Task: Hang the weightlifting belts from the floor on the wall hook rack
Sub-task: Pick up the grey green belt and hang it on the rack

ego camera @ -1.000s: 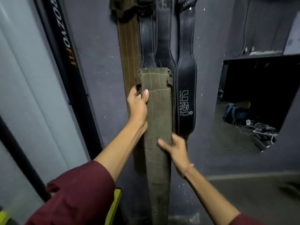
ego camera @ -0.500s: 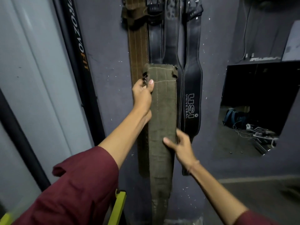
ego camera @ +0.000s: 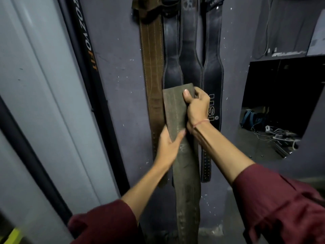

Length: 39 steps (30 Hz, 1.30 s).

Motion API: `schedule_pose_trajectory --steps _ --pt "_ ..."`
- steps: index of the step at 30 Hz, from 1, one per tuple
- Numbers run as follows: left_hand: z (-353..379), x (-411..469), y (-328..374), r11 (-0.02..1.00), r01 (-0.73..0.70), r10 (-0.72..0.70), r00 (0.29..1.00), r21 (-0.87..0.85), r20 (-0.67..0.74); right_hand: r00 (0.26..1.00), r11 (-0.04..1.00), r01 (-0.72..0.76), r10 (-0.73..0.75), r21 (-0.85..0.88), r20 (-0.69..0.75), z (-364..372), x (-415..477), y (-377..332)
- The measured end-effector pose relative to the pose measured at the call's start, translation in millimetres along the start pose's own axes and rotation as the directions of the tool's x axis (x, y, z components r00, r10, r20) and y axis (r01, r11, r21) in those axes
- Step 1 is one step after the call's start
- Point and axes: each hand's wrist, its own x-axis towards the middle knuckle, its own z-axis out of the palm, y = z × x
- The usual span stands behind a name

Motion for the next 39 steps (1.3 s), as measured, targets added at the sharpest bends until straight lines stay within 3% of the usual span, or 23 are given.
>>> schedule_pose_trajectory --steps 3,6,9,13,15,17,21,25,32,39 --pt "-4 -43 -55 0.977 0.214 -0.215 0.976 0.026 0.040 1.000 1.000 -0.004 0.004 0.006 -0.028 9 17 -9" --pt "-7 -69 -83 0.944 0.329 -0.329 0.940 0.018 0.094 0.996 0.998 0.051 -0.052 -0.021 -0.071 15 34 -24" --pt "2 -61 -77 0.955 0.295 -0.294 0.953 -0.011 0.076 0.989 0.993 0.095 -0.101 -0.065 -0.110 10 45 -28" --pt "9 -7 -24 0.974 0.225 -0.228 0.965 -0.036 -0.128 0.994 0.997 0.063 -0.066 -0.038 -0.082 -1 38 -15" --pt "10 35 14 0.937 0.289 -0.297 0.955 -0.198 -0.013 0.998 0.998 0.030 -0.033 -0.061 -0.046 -9 27 1" --pt "7 72 51 0.838 0.412 -0.378 0.911 -0.358 0.165 0.999 0.996 0.029 -0.027 -0.090 0.023 -18 19 12" --pt "-10 113 77 0.677 0.639 -0.610 0.765 -0.365 0.208 0.990 0.997 0.050 -0.041 -0.063 0.136 -26 8 16" --pt "-8 118 74 0.664 0.623 -0.632 0.763 -0.413 0.135 0.977 0.994 0.075 -0.056 -0.082 0.207 -32 0 17" --pt "-10 127 85 0.689 0.439 -0.501 0.863 -0.576 0.058 0.973 0.995 0.047 -0.027 -0.084 0.229 -69 -9 33" --pt "-19 135 84 0.699 0.468 -0.491 0.864 -0.541 0.112 0.892 0.944 -0.208 0.290 -0.255 0.347 -112 -26 71"
